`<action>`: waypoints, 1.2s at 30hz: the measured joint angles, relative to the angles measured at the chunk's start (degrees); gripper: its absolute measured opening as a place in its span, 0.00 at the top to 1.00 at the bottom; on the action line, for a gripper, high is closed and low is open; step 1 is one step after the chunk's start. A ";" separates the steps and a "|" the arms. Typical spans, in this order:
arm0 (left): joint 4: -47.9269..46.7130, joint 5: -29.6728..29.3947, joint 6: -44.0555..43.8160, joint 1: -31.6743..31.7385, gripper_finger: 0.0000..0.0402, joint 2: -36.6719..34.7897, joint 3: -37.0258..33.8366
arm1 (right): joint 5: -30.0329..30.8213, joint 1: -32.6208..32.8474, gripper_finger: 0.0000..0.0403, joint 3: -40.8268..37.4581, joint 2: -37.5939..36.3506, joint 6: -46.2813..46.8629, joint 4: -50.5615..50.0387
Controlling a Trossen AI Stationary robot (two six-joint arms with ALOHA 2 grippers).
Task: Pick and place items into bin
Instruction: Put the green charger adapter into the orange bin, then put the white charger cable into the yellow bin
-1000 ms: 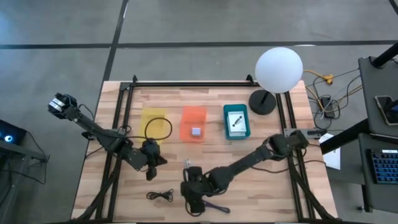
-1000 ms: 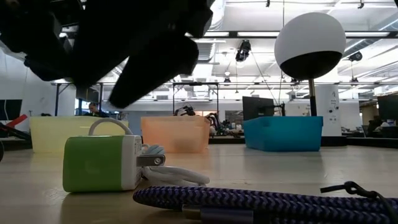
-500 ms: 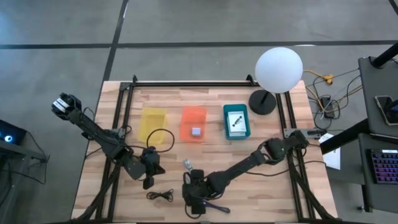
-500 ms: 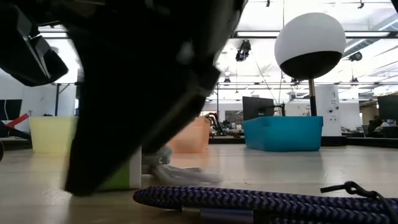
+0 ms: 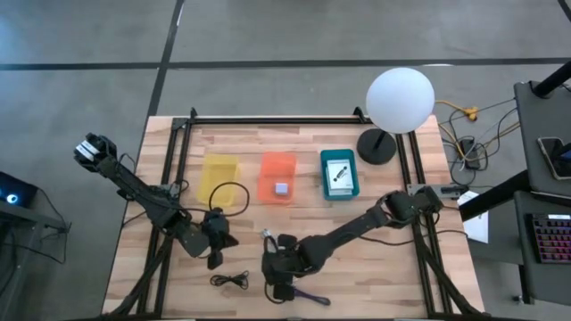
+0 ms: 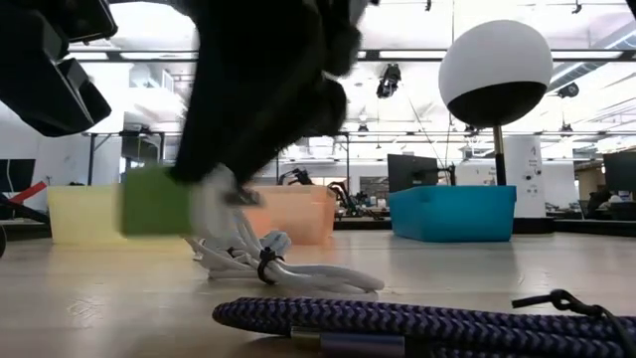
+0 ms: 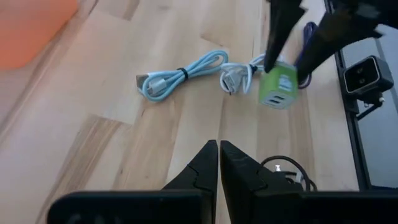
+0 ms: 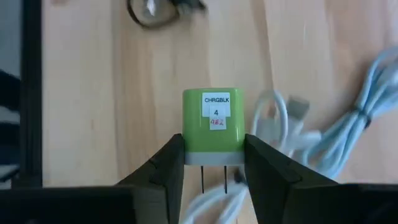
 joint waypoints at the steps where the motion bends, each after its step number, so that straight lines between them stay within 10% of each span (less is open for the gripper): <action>1: 0.00 -0.32 0.00 0.00 1.00 0.00 0.00 | -1.19 -0.31 0.69 0.00 0.40 0.64 -0.77; 21: -0.02 -1.66 -0.04 0.04 1.00 -0.04 -0.04 | 21.71 -17.37 0.71 21.67 -2.20 2.25 -29.13; 26: -0.01 -3.59 -0.08 0.04 1.00 -0.04 -0.04 | 12.20 -26.10 0.70 21.01 -1.46 -2.34 -31.50; 36: -0.66 -4.59 -1.59 0.04 1.00 -0.04 -0.04 | 7.97 -28.16 0.16 19.68 0.13 -9.15 -31.17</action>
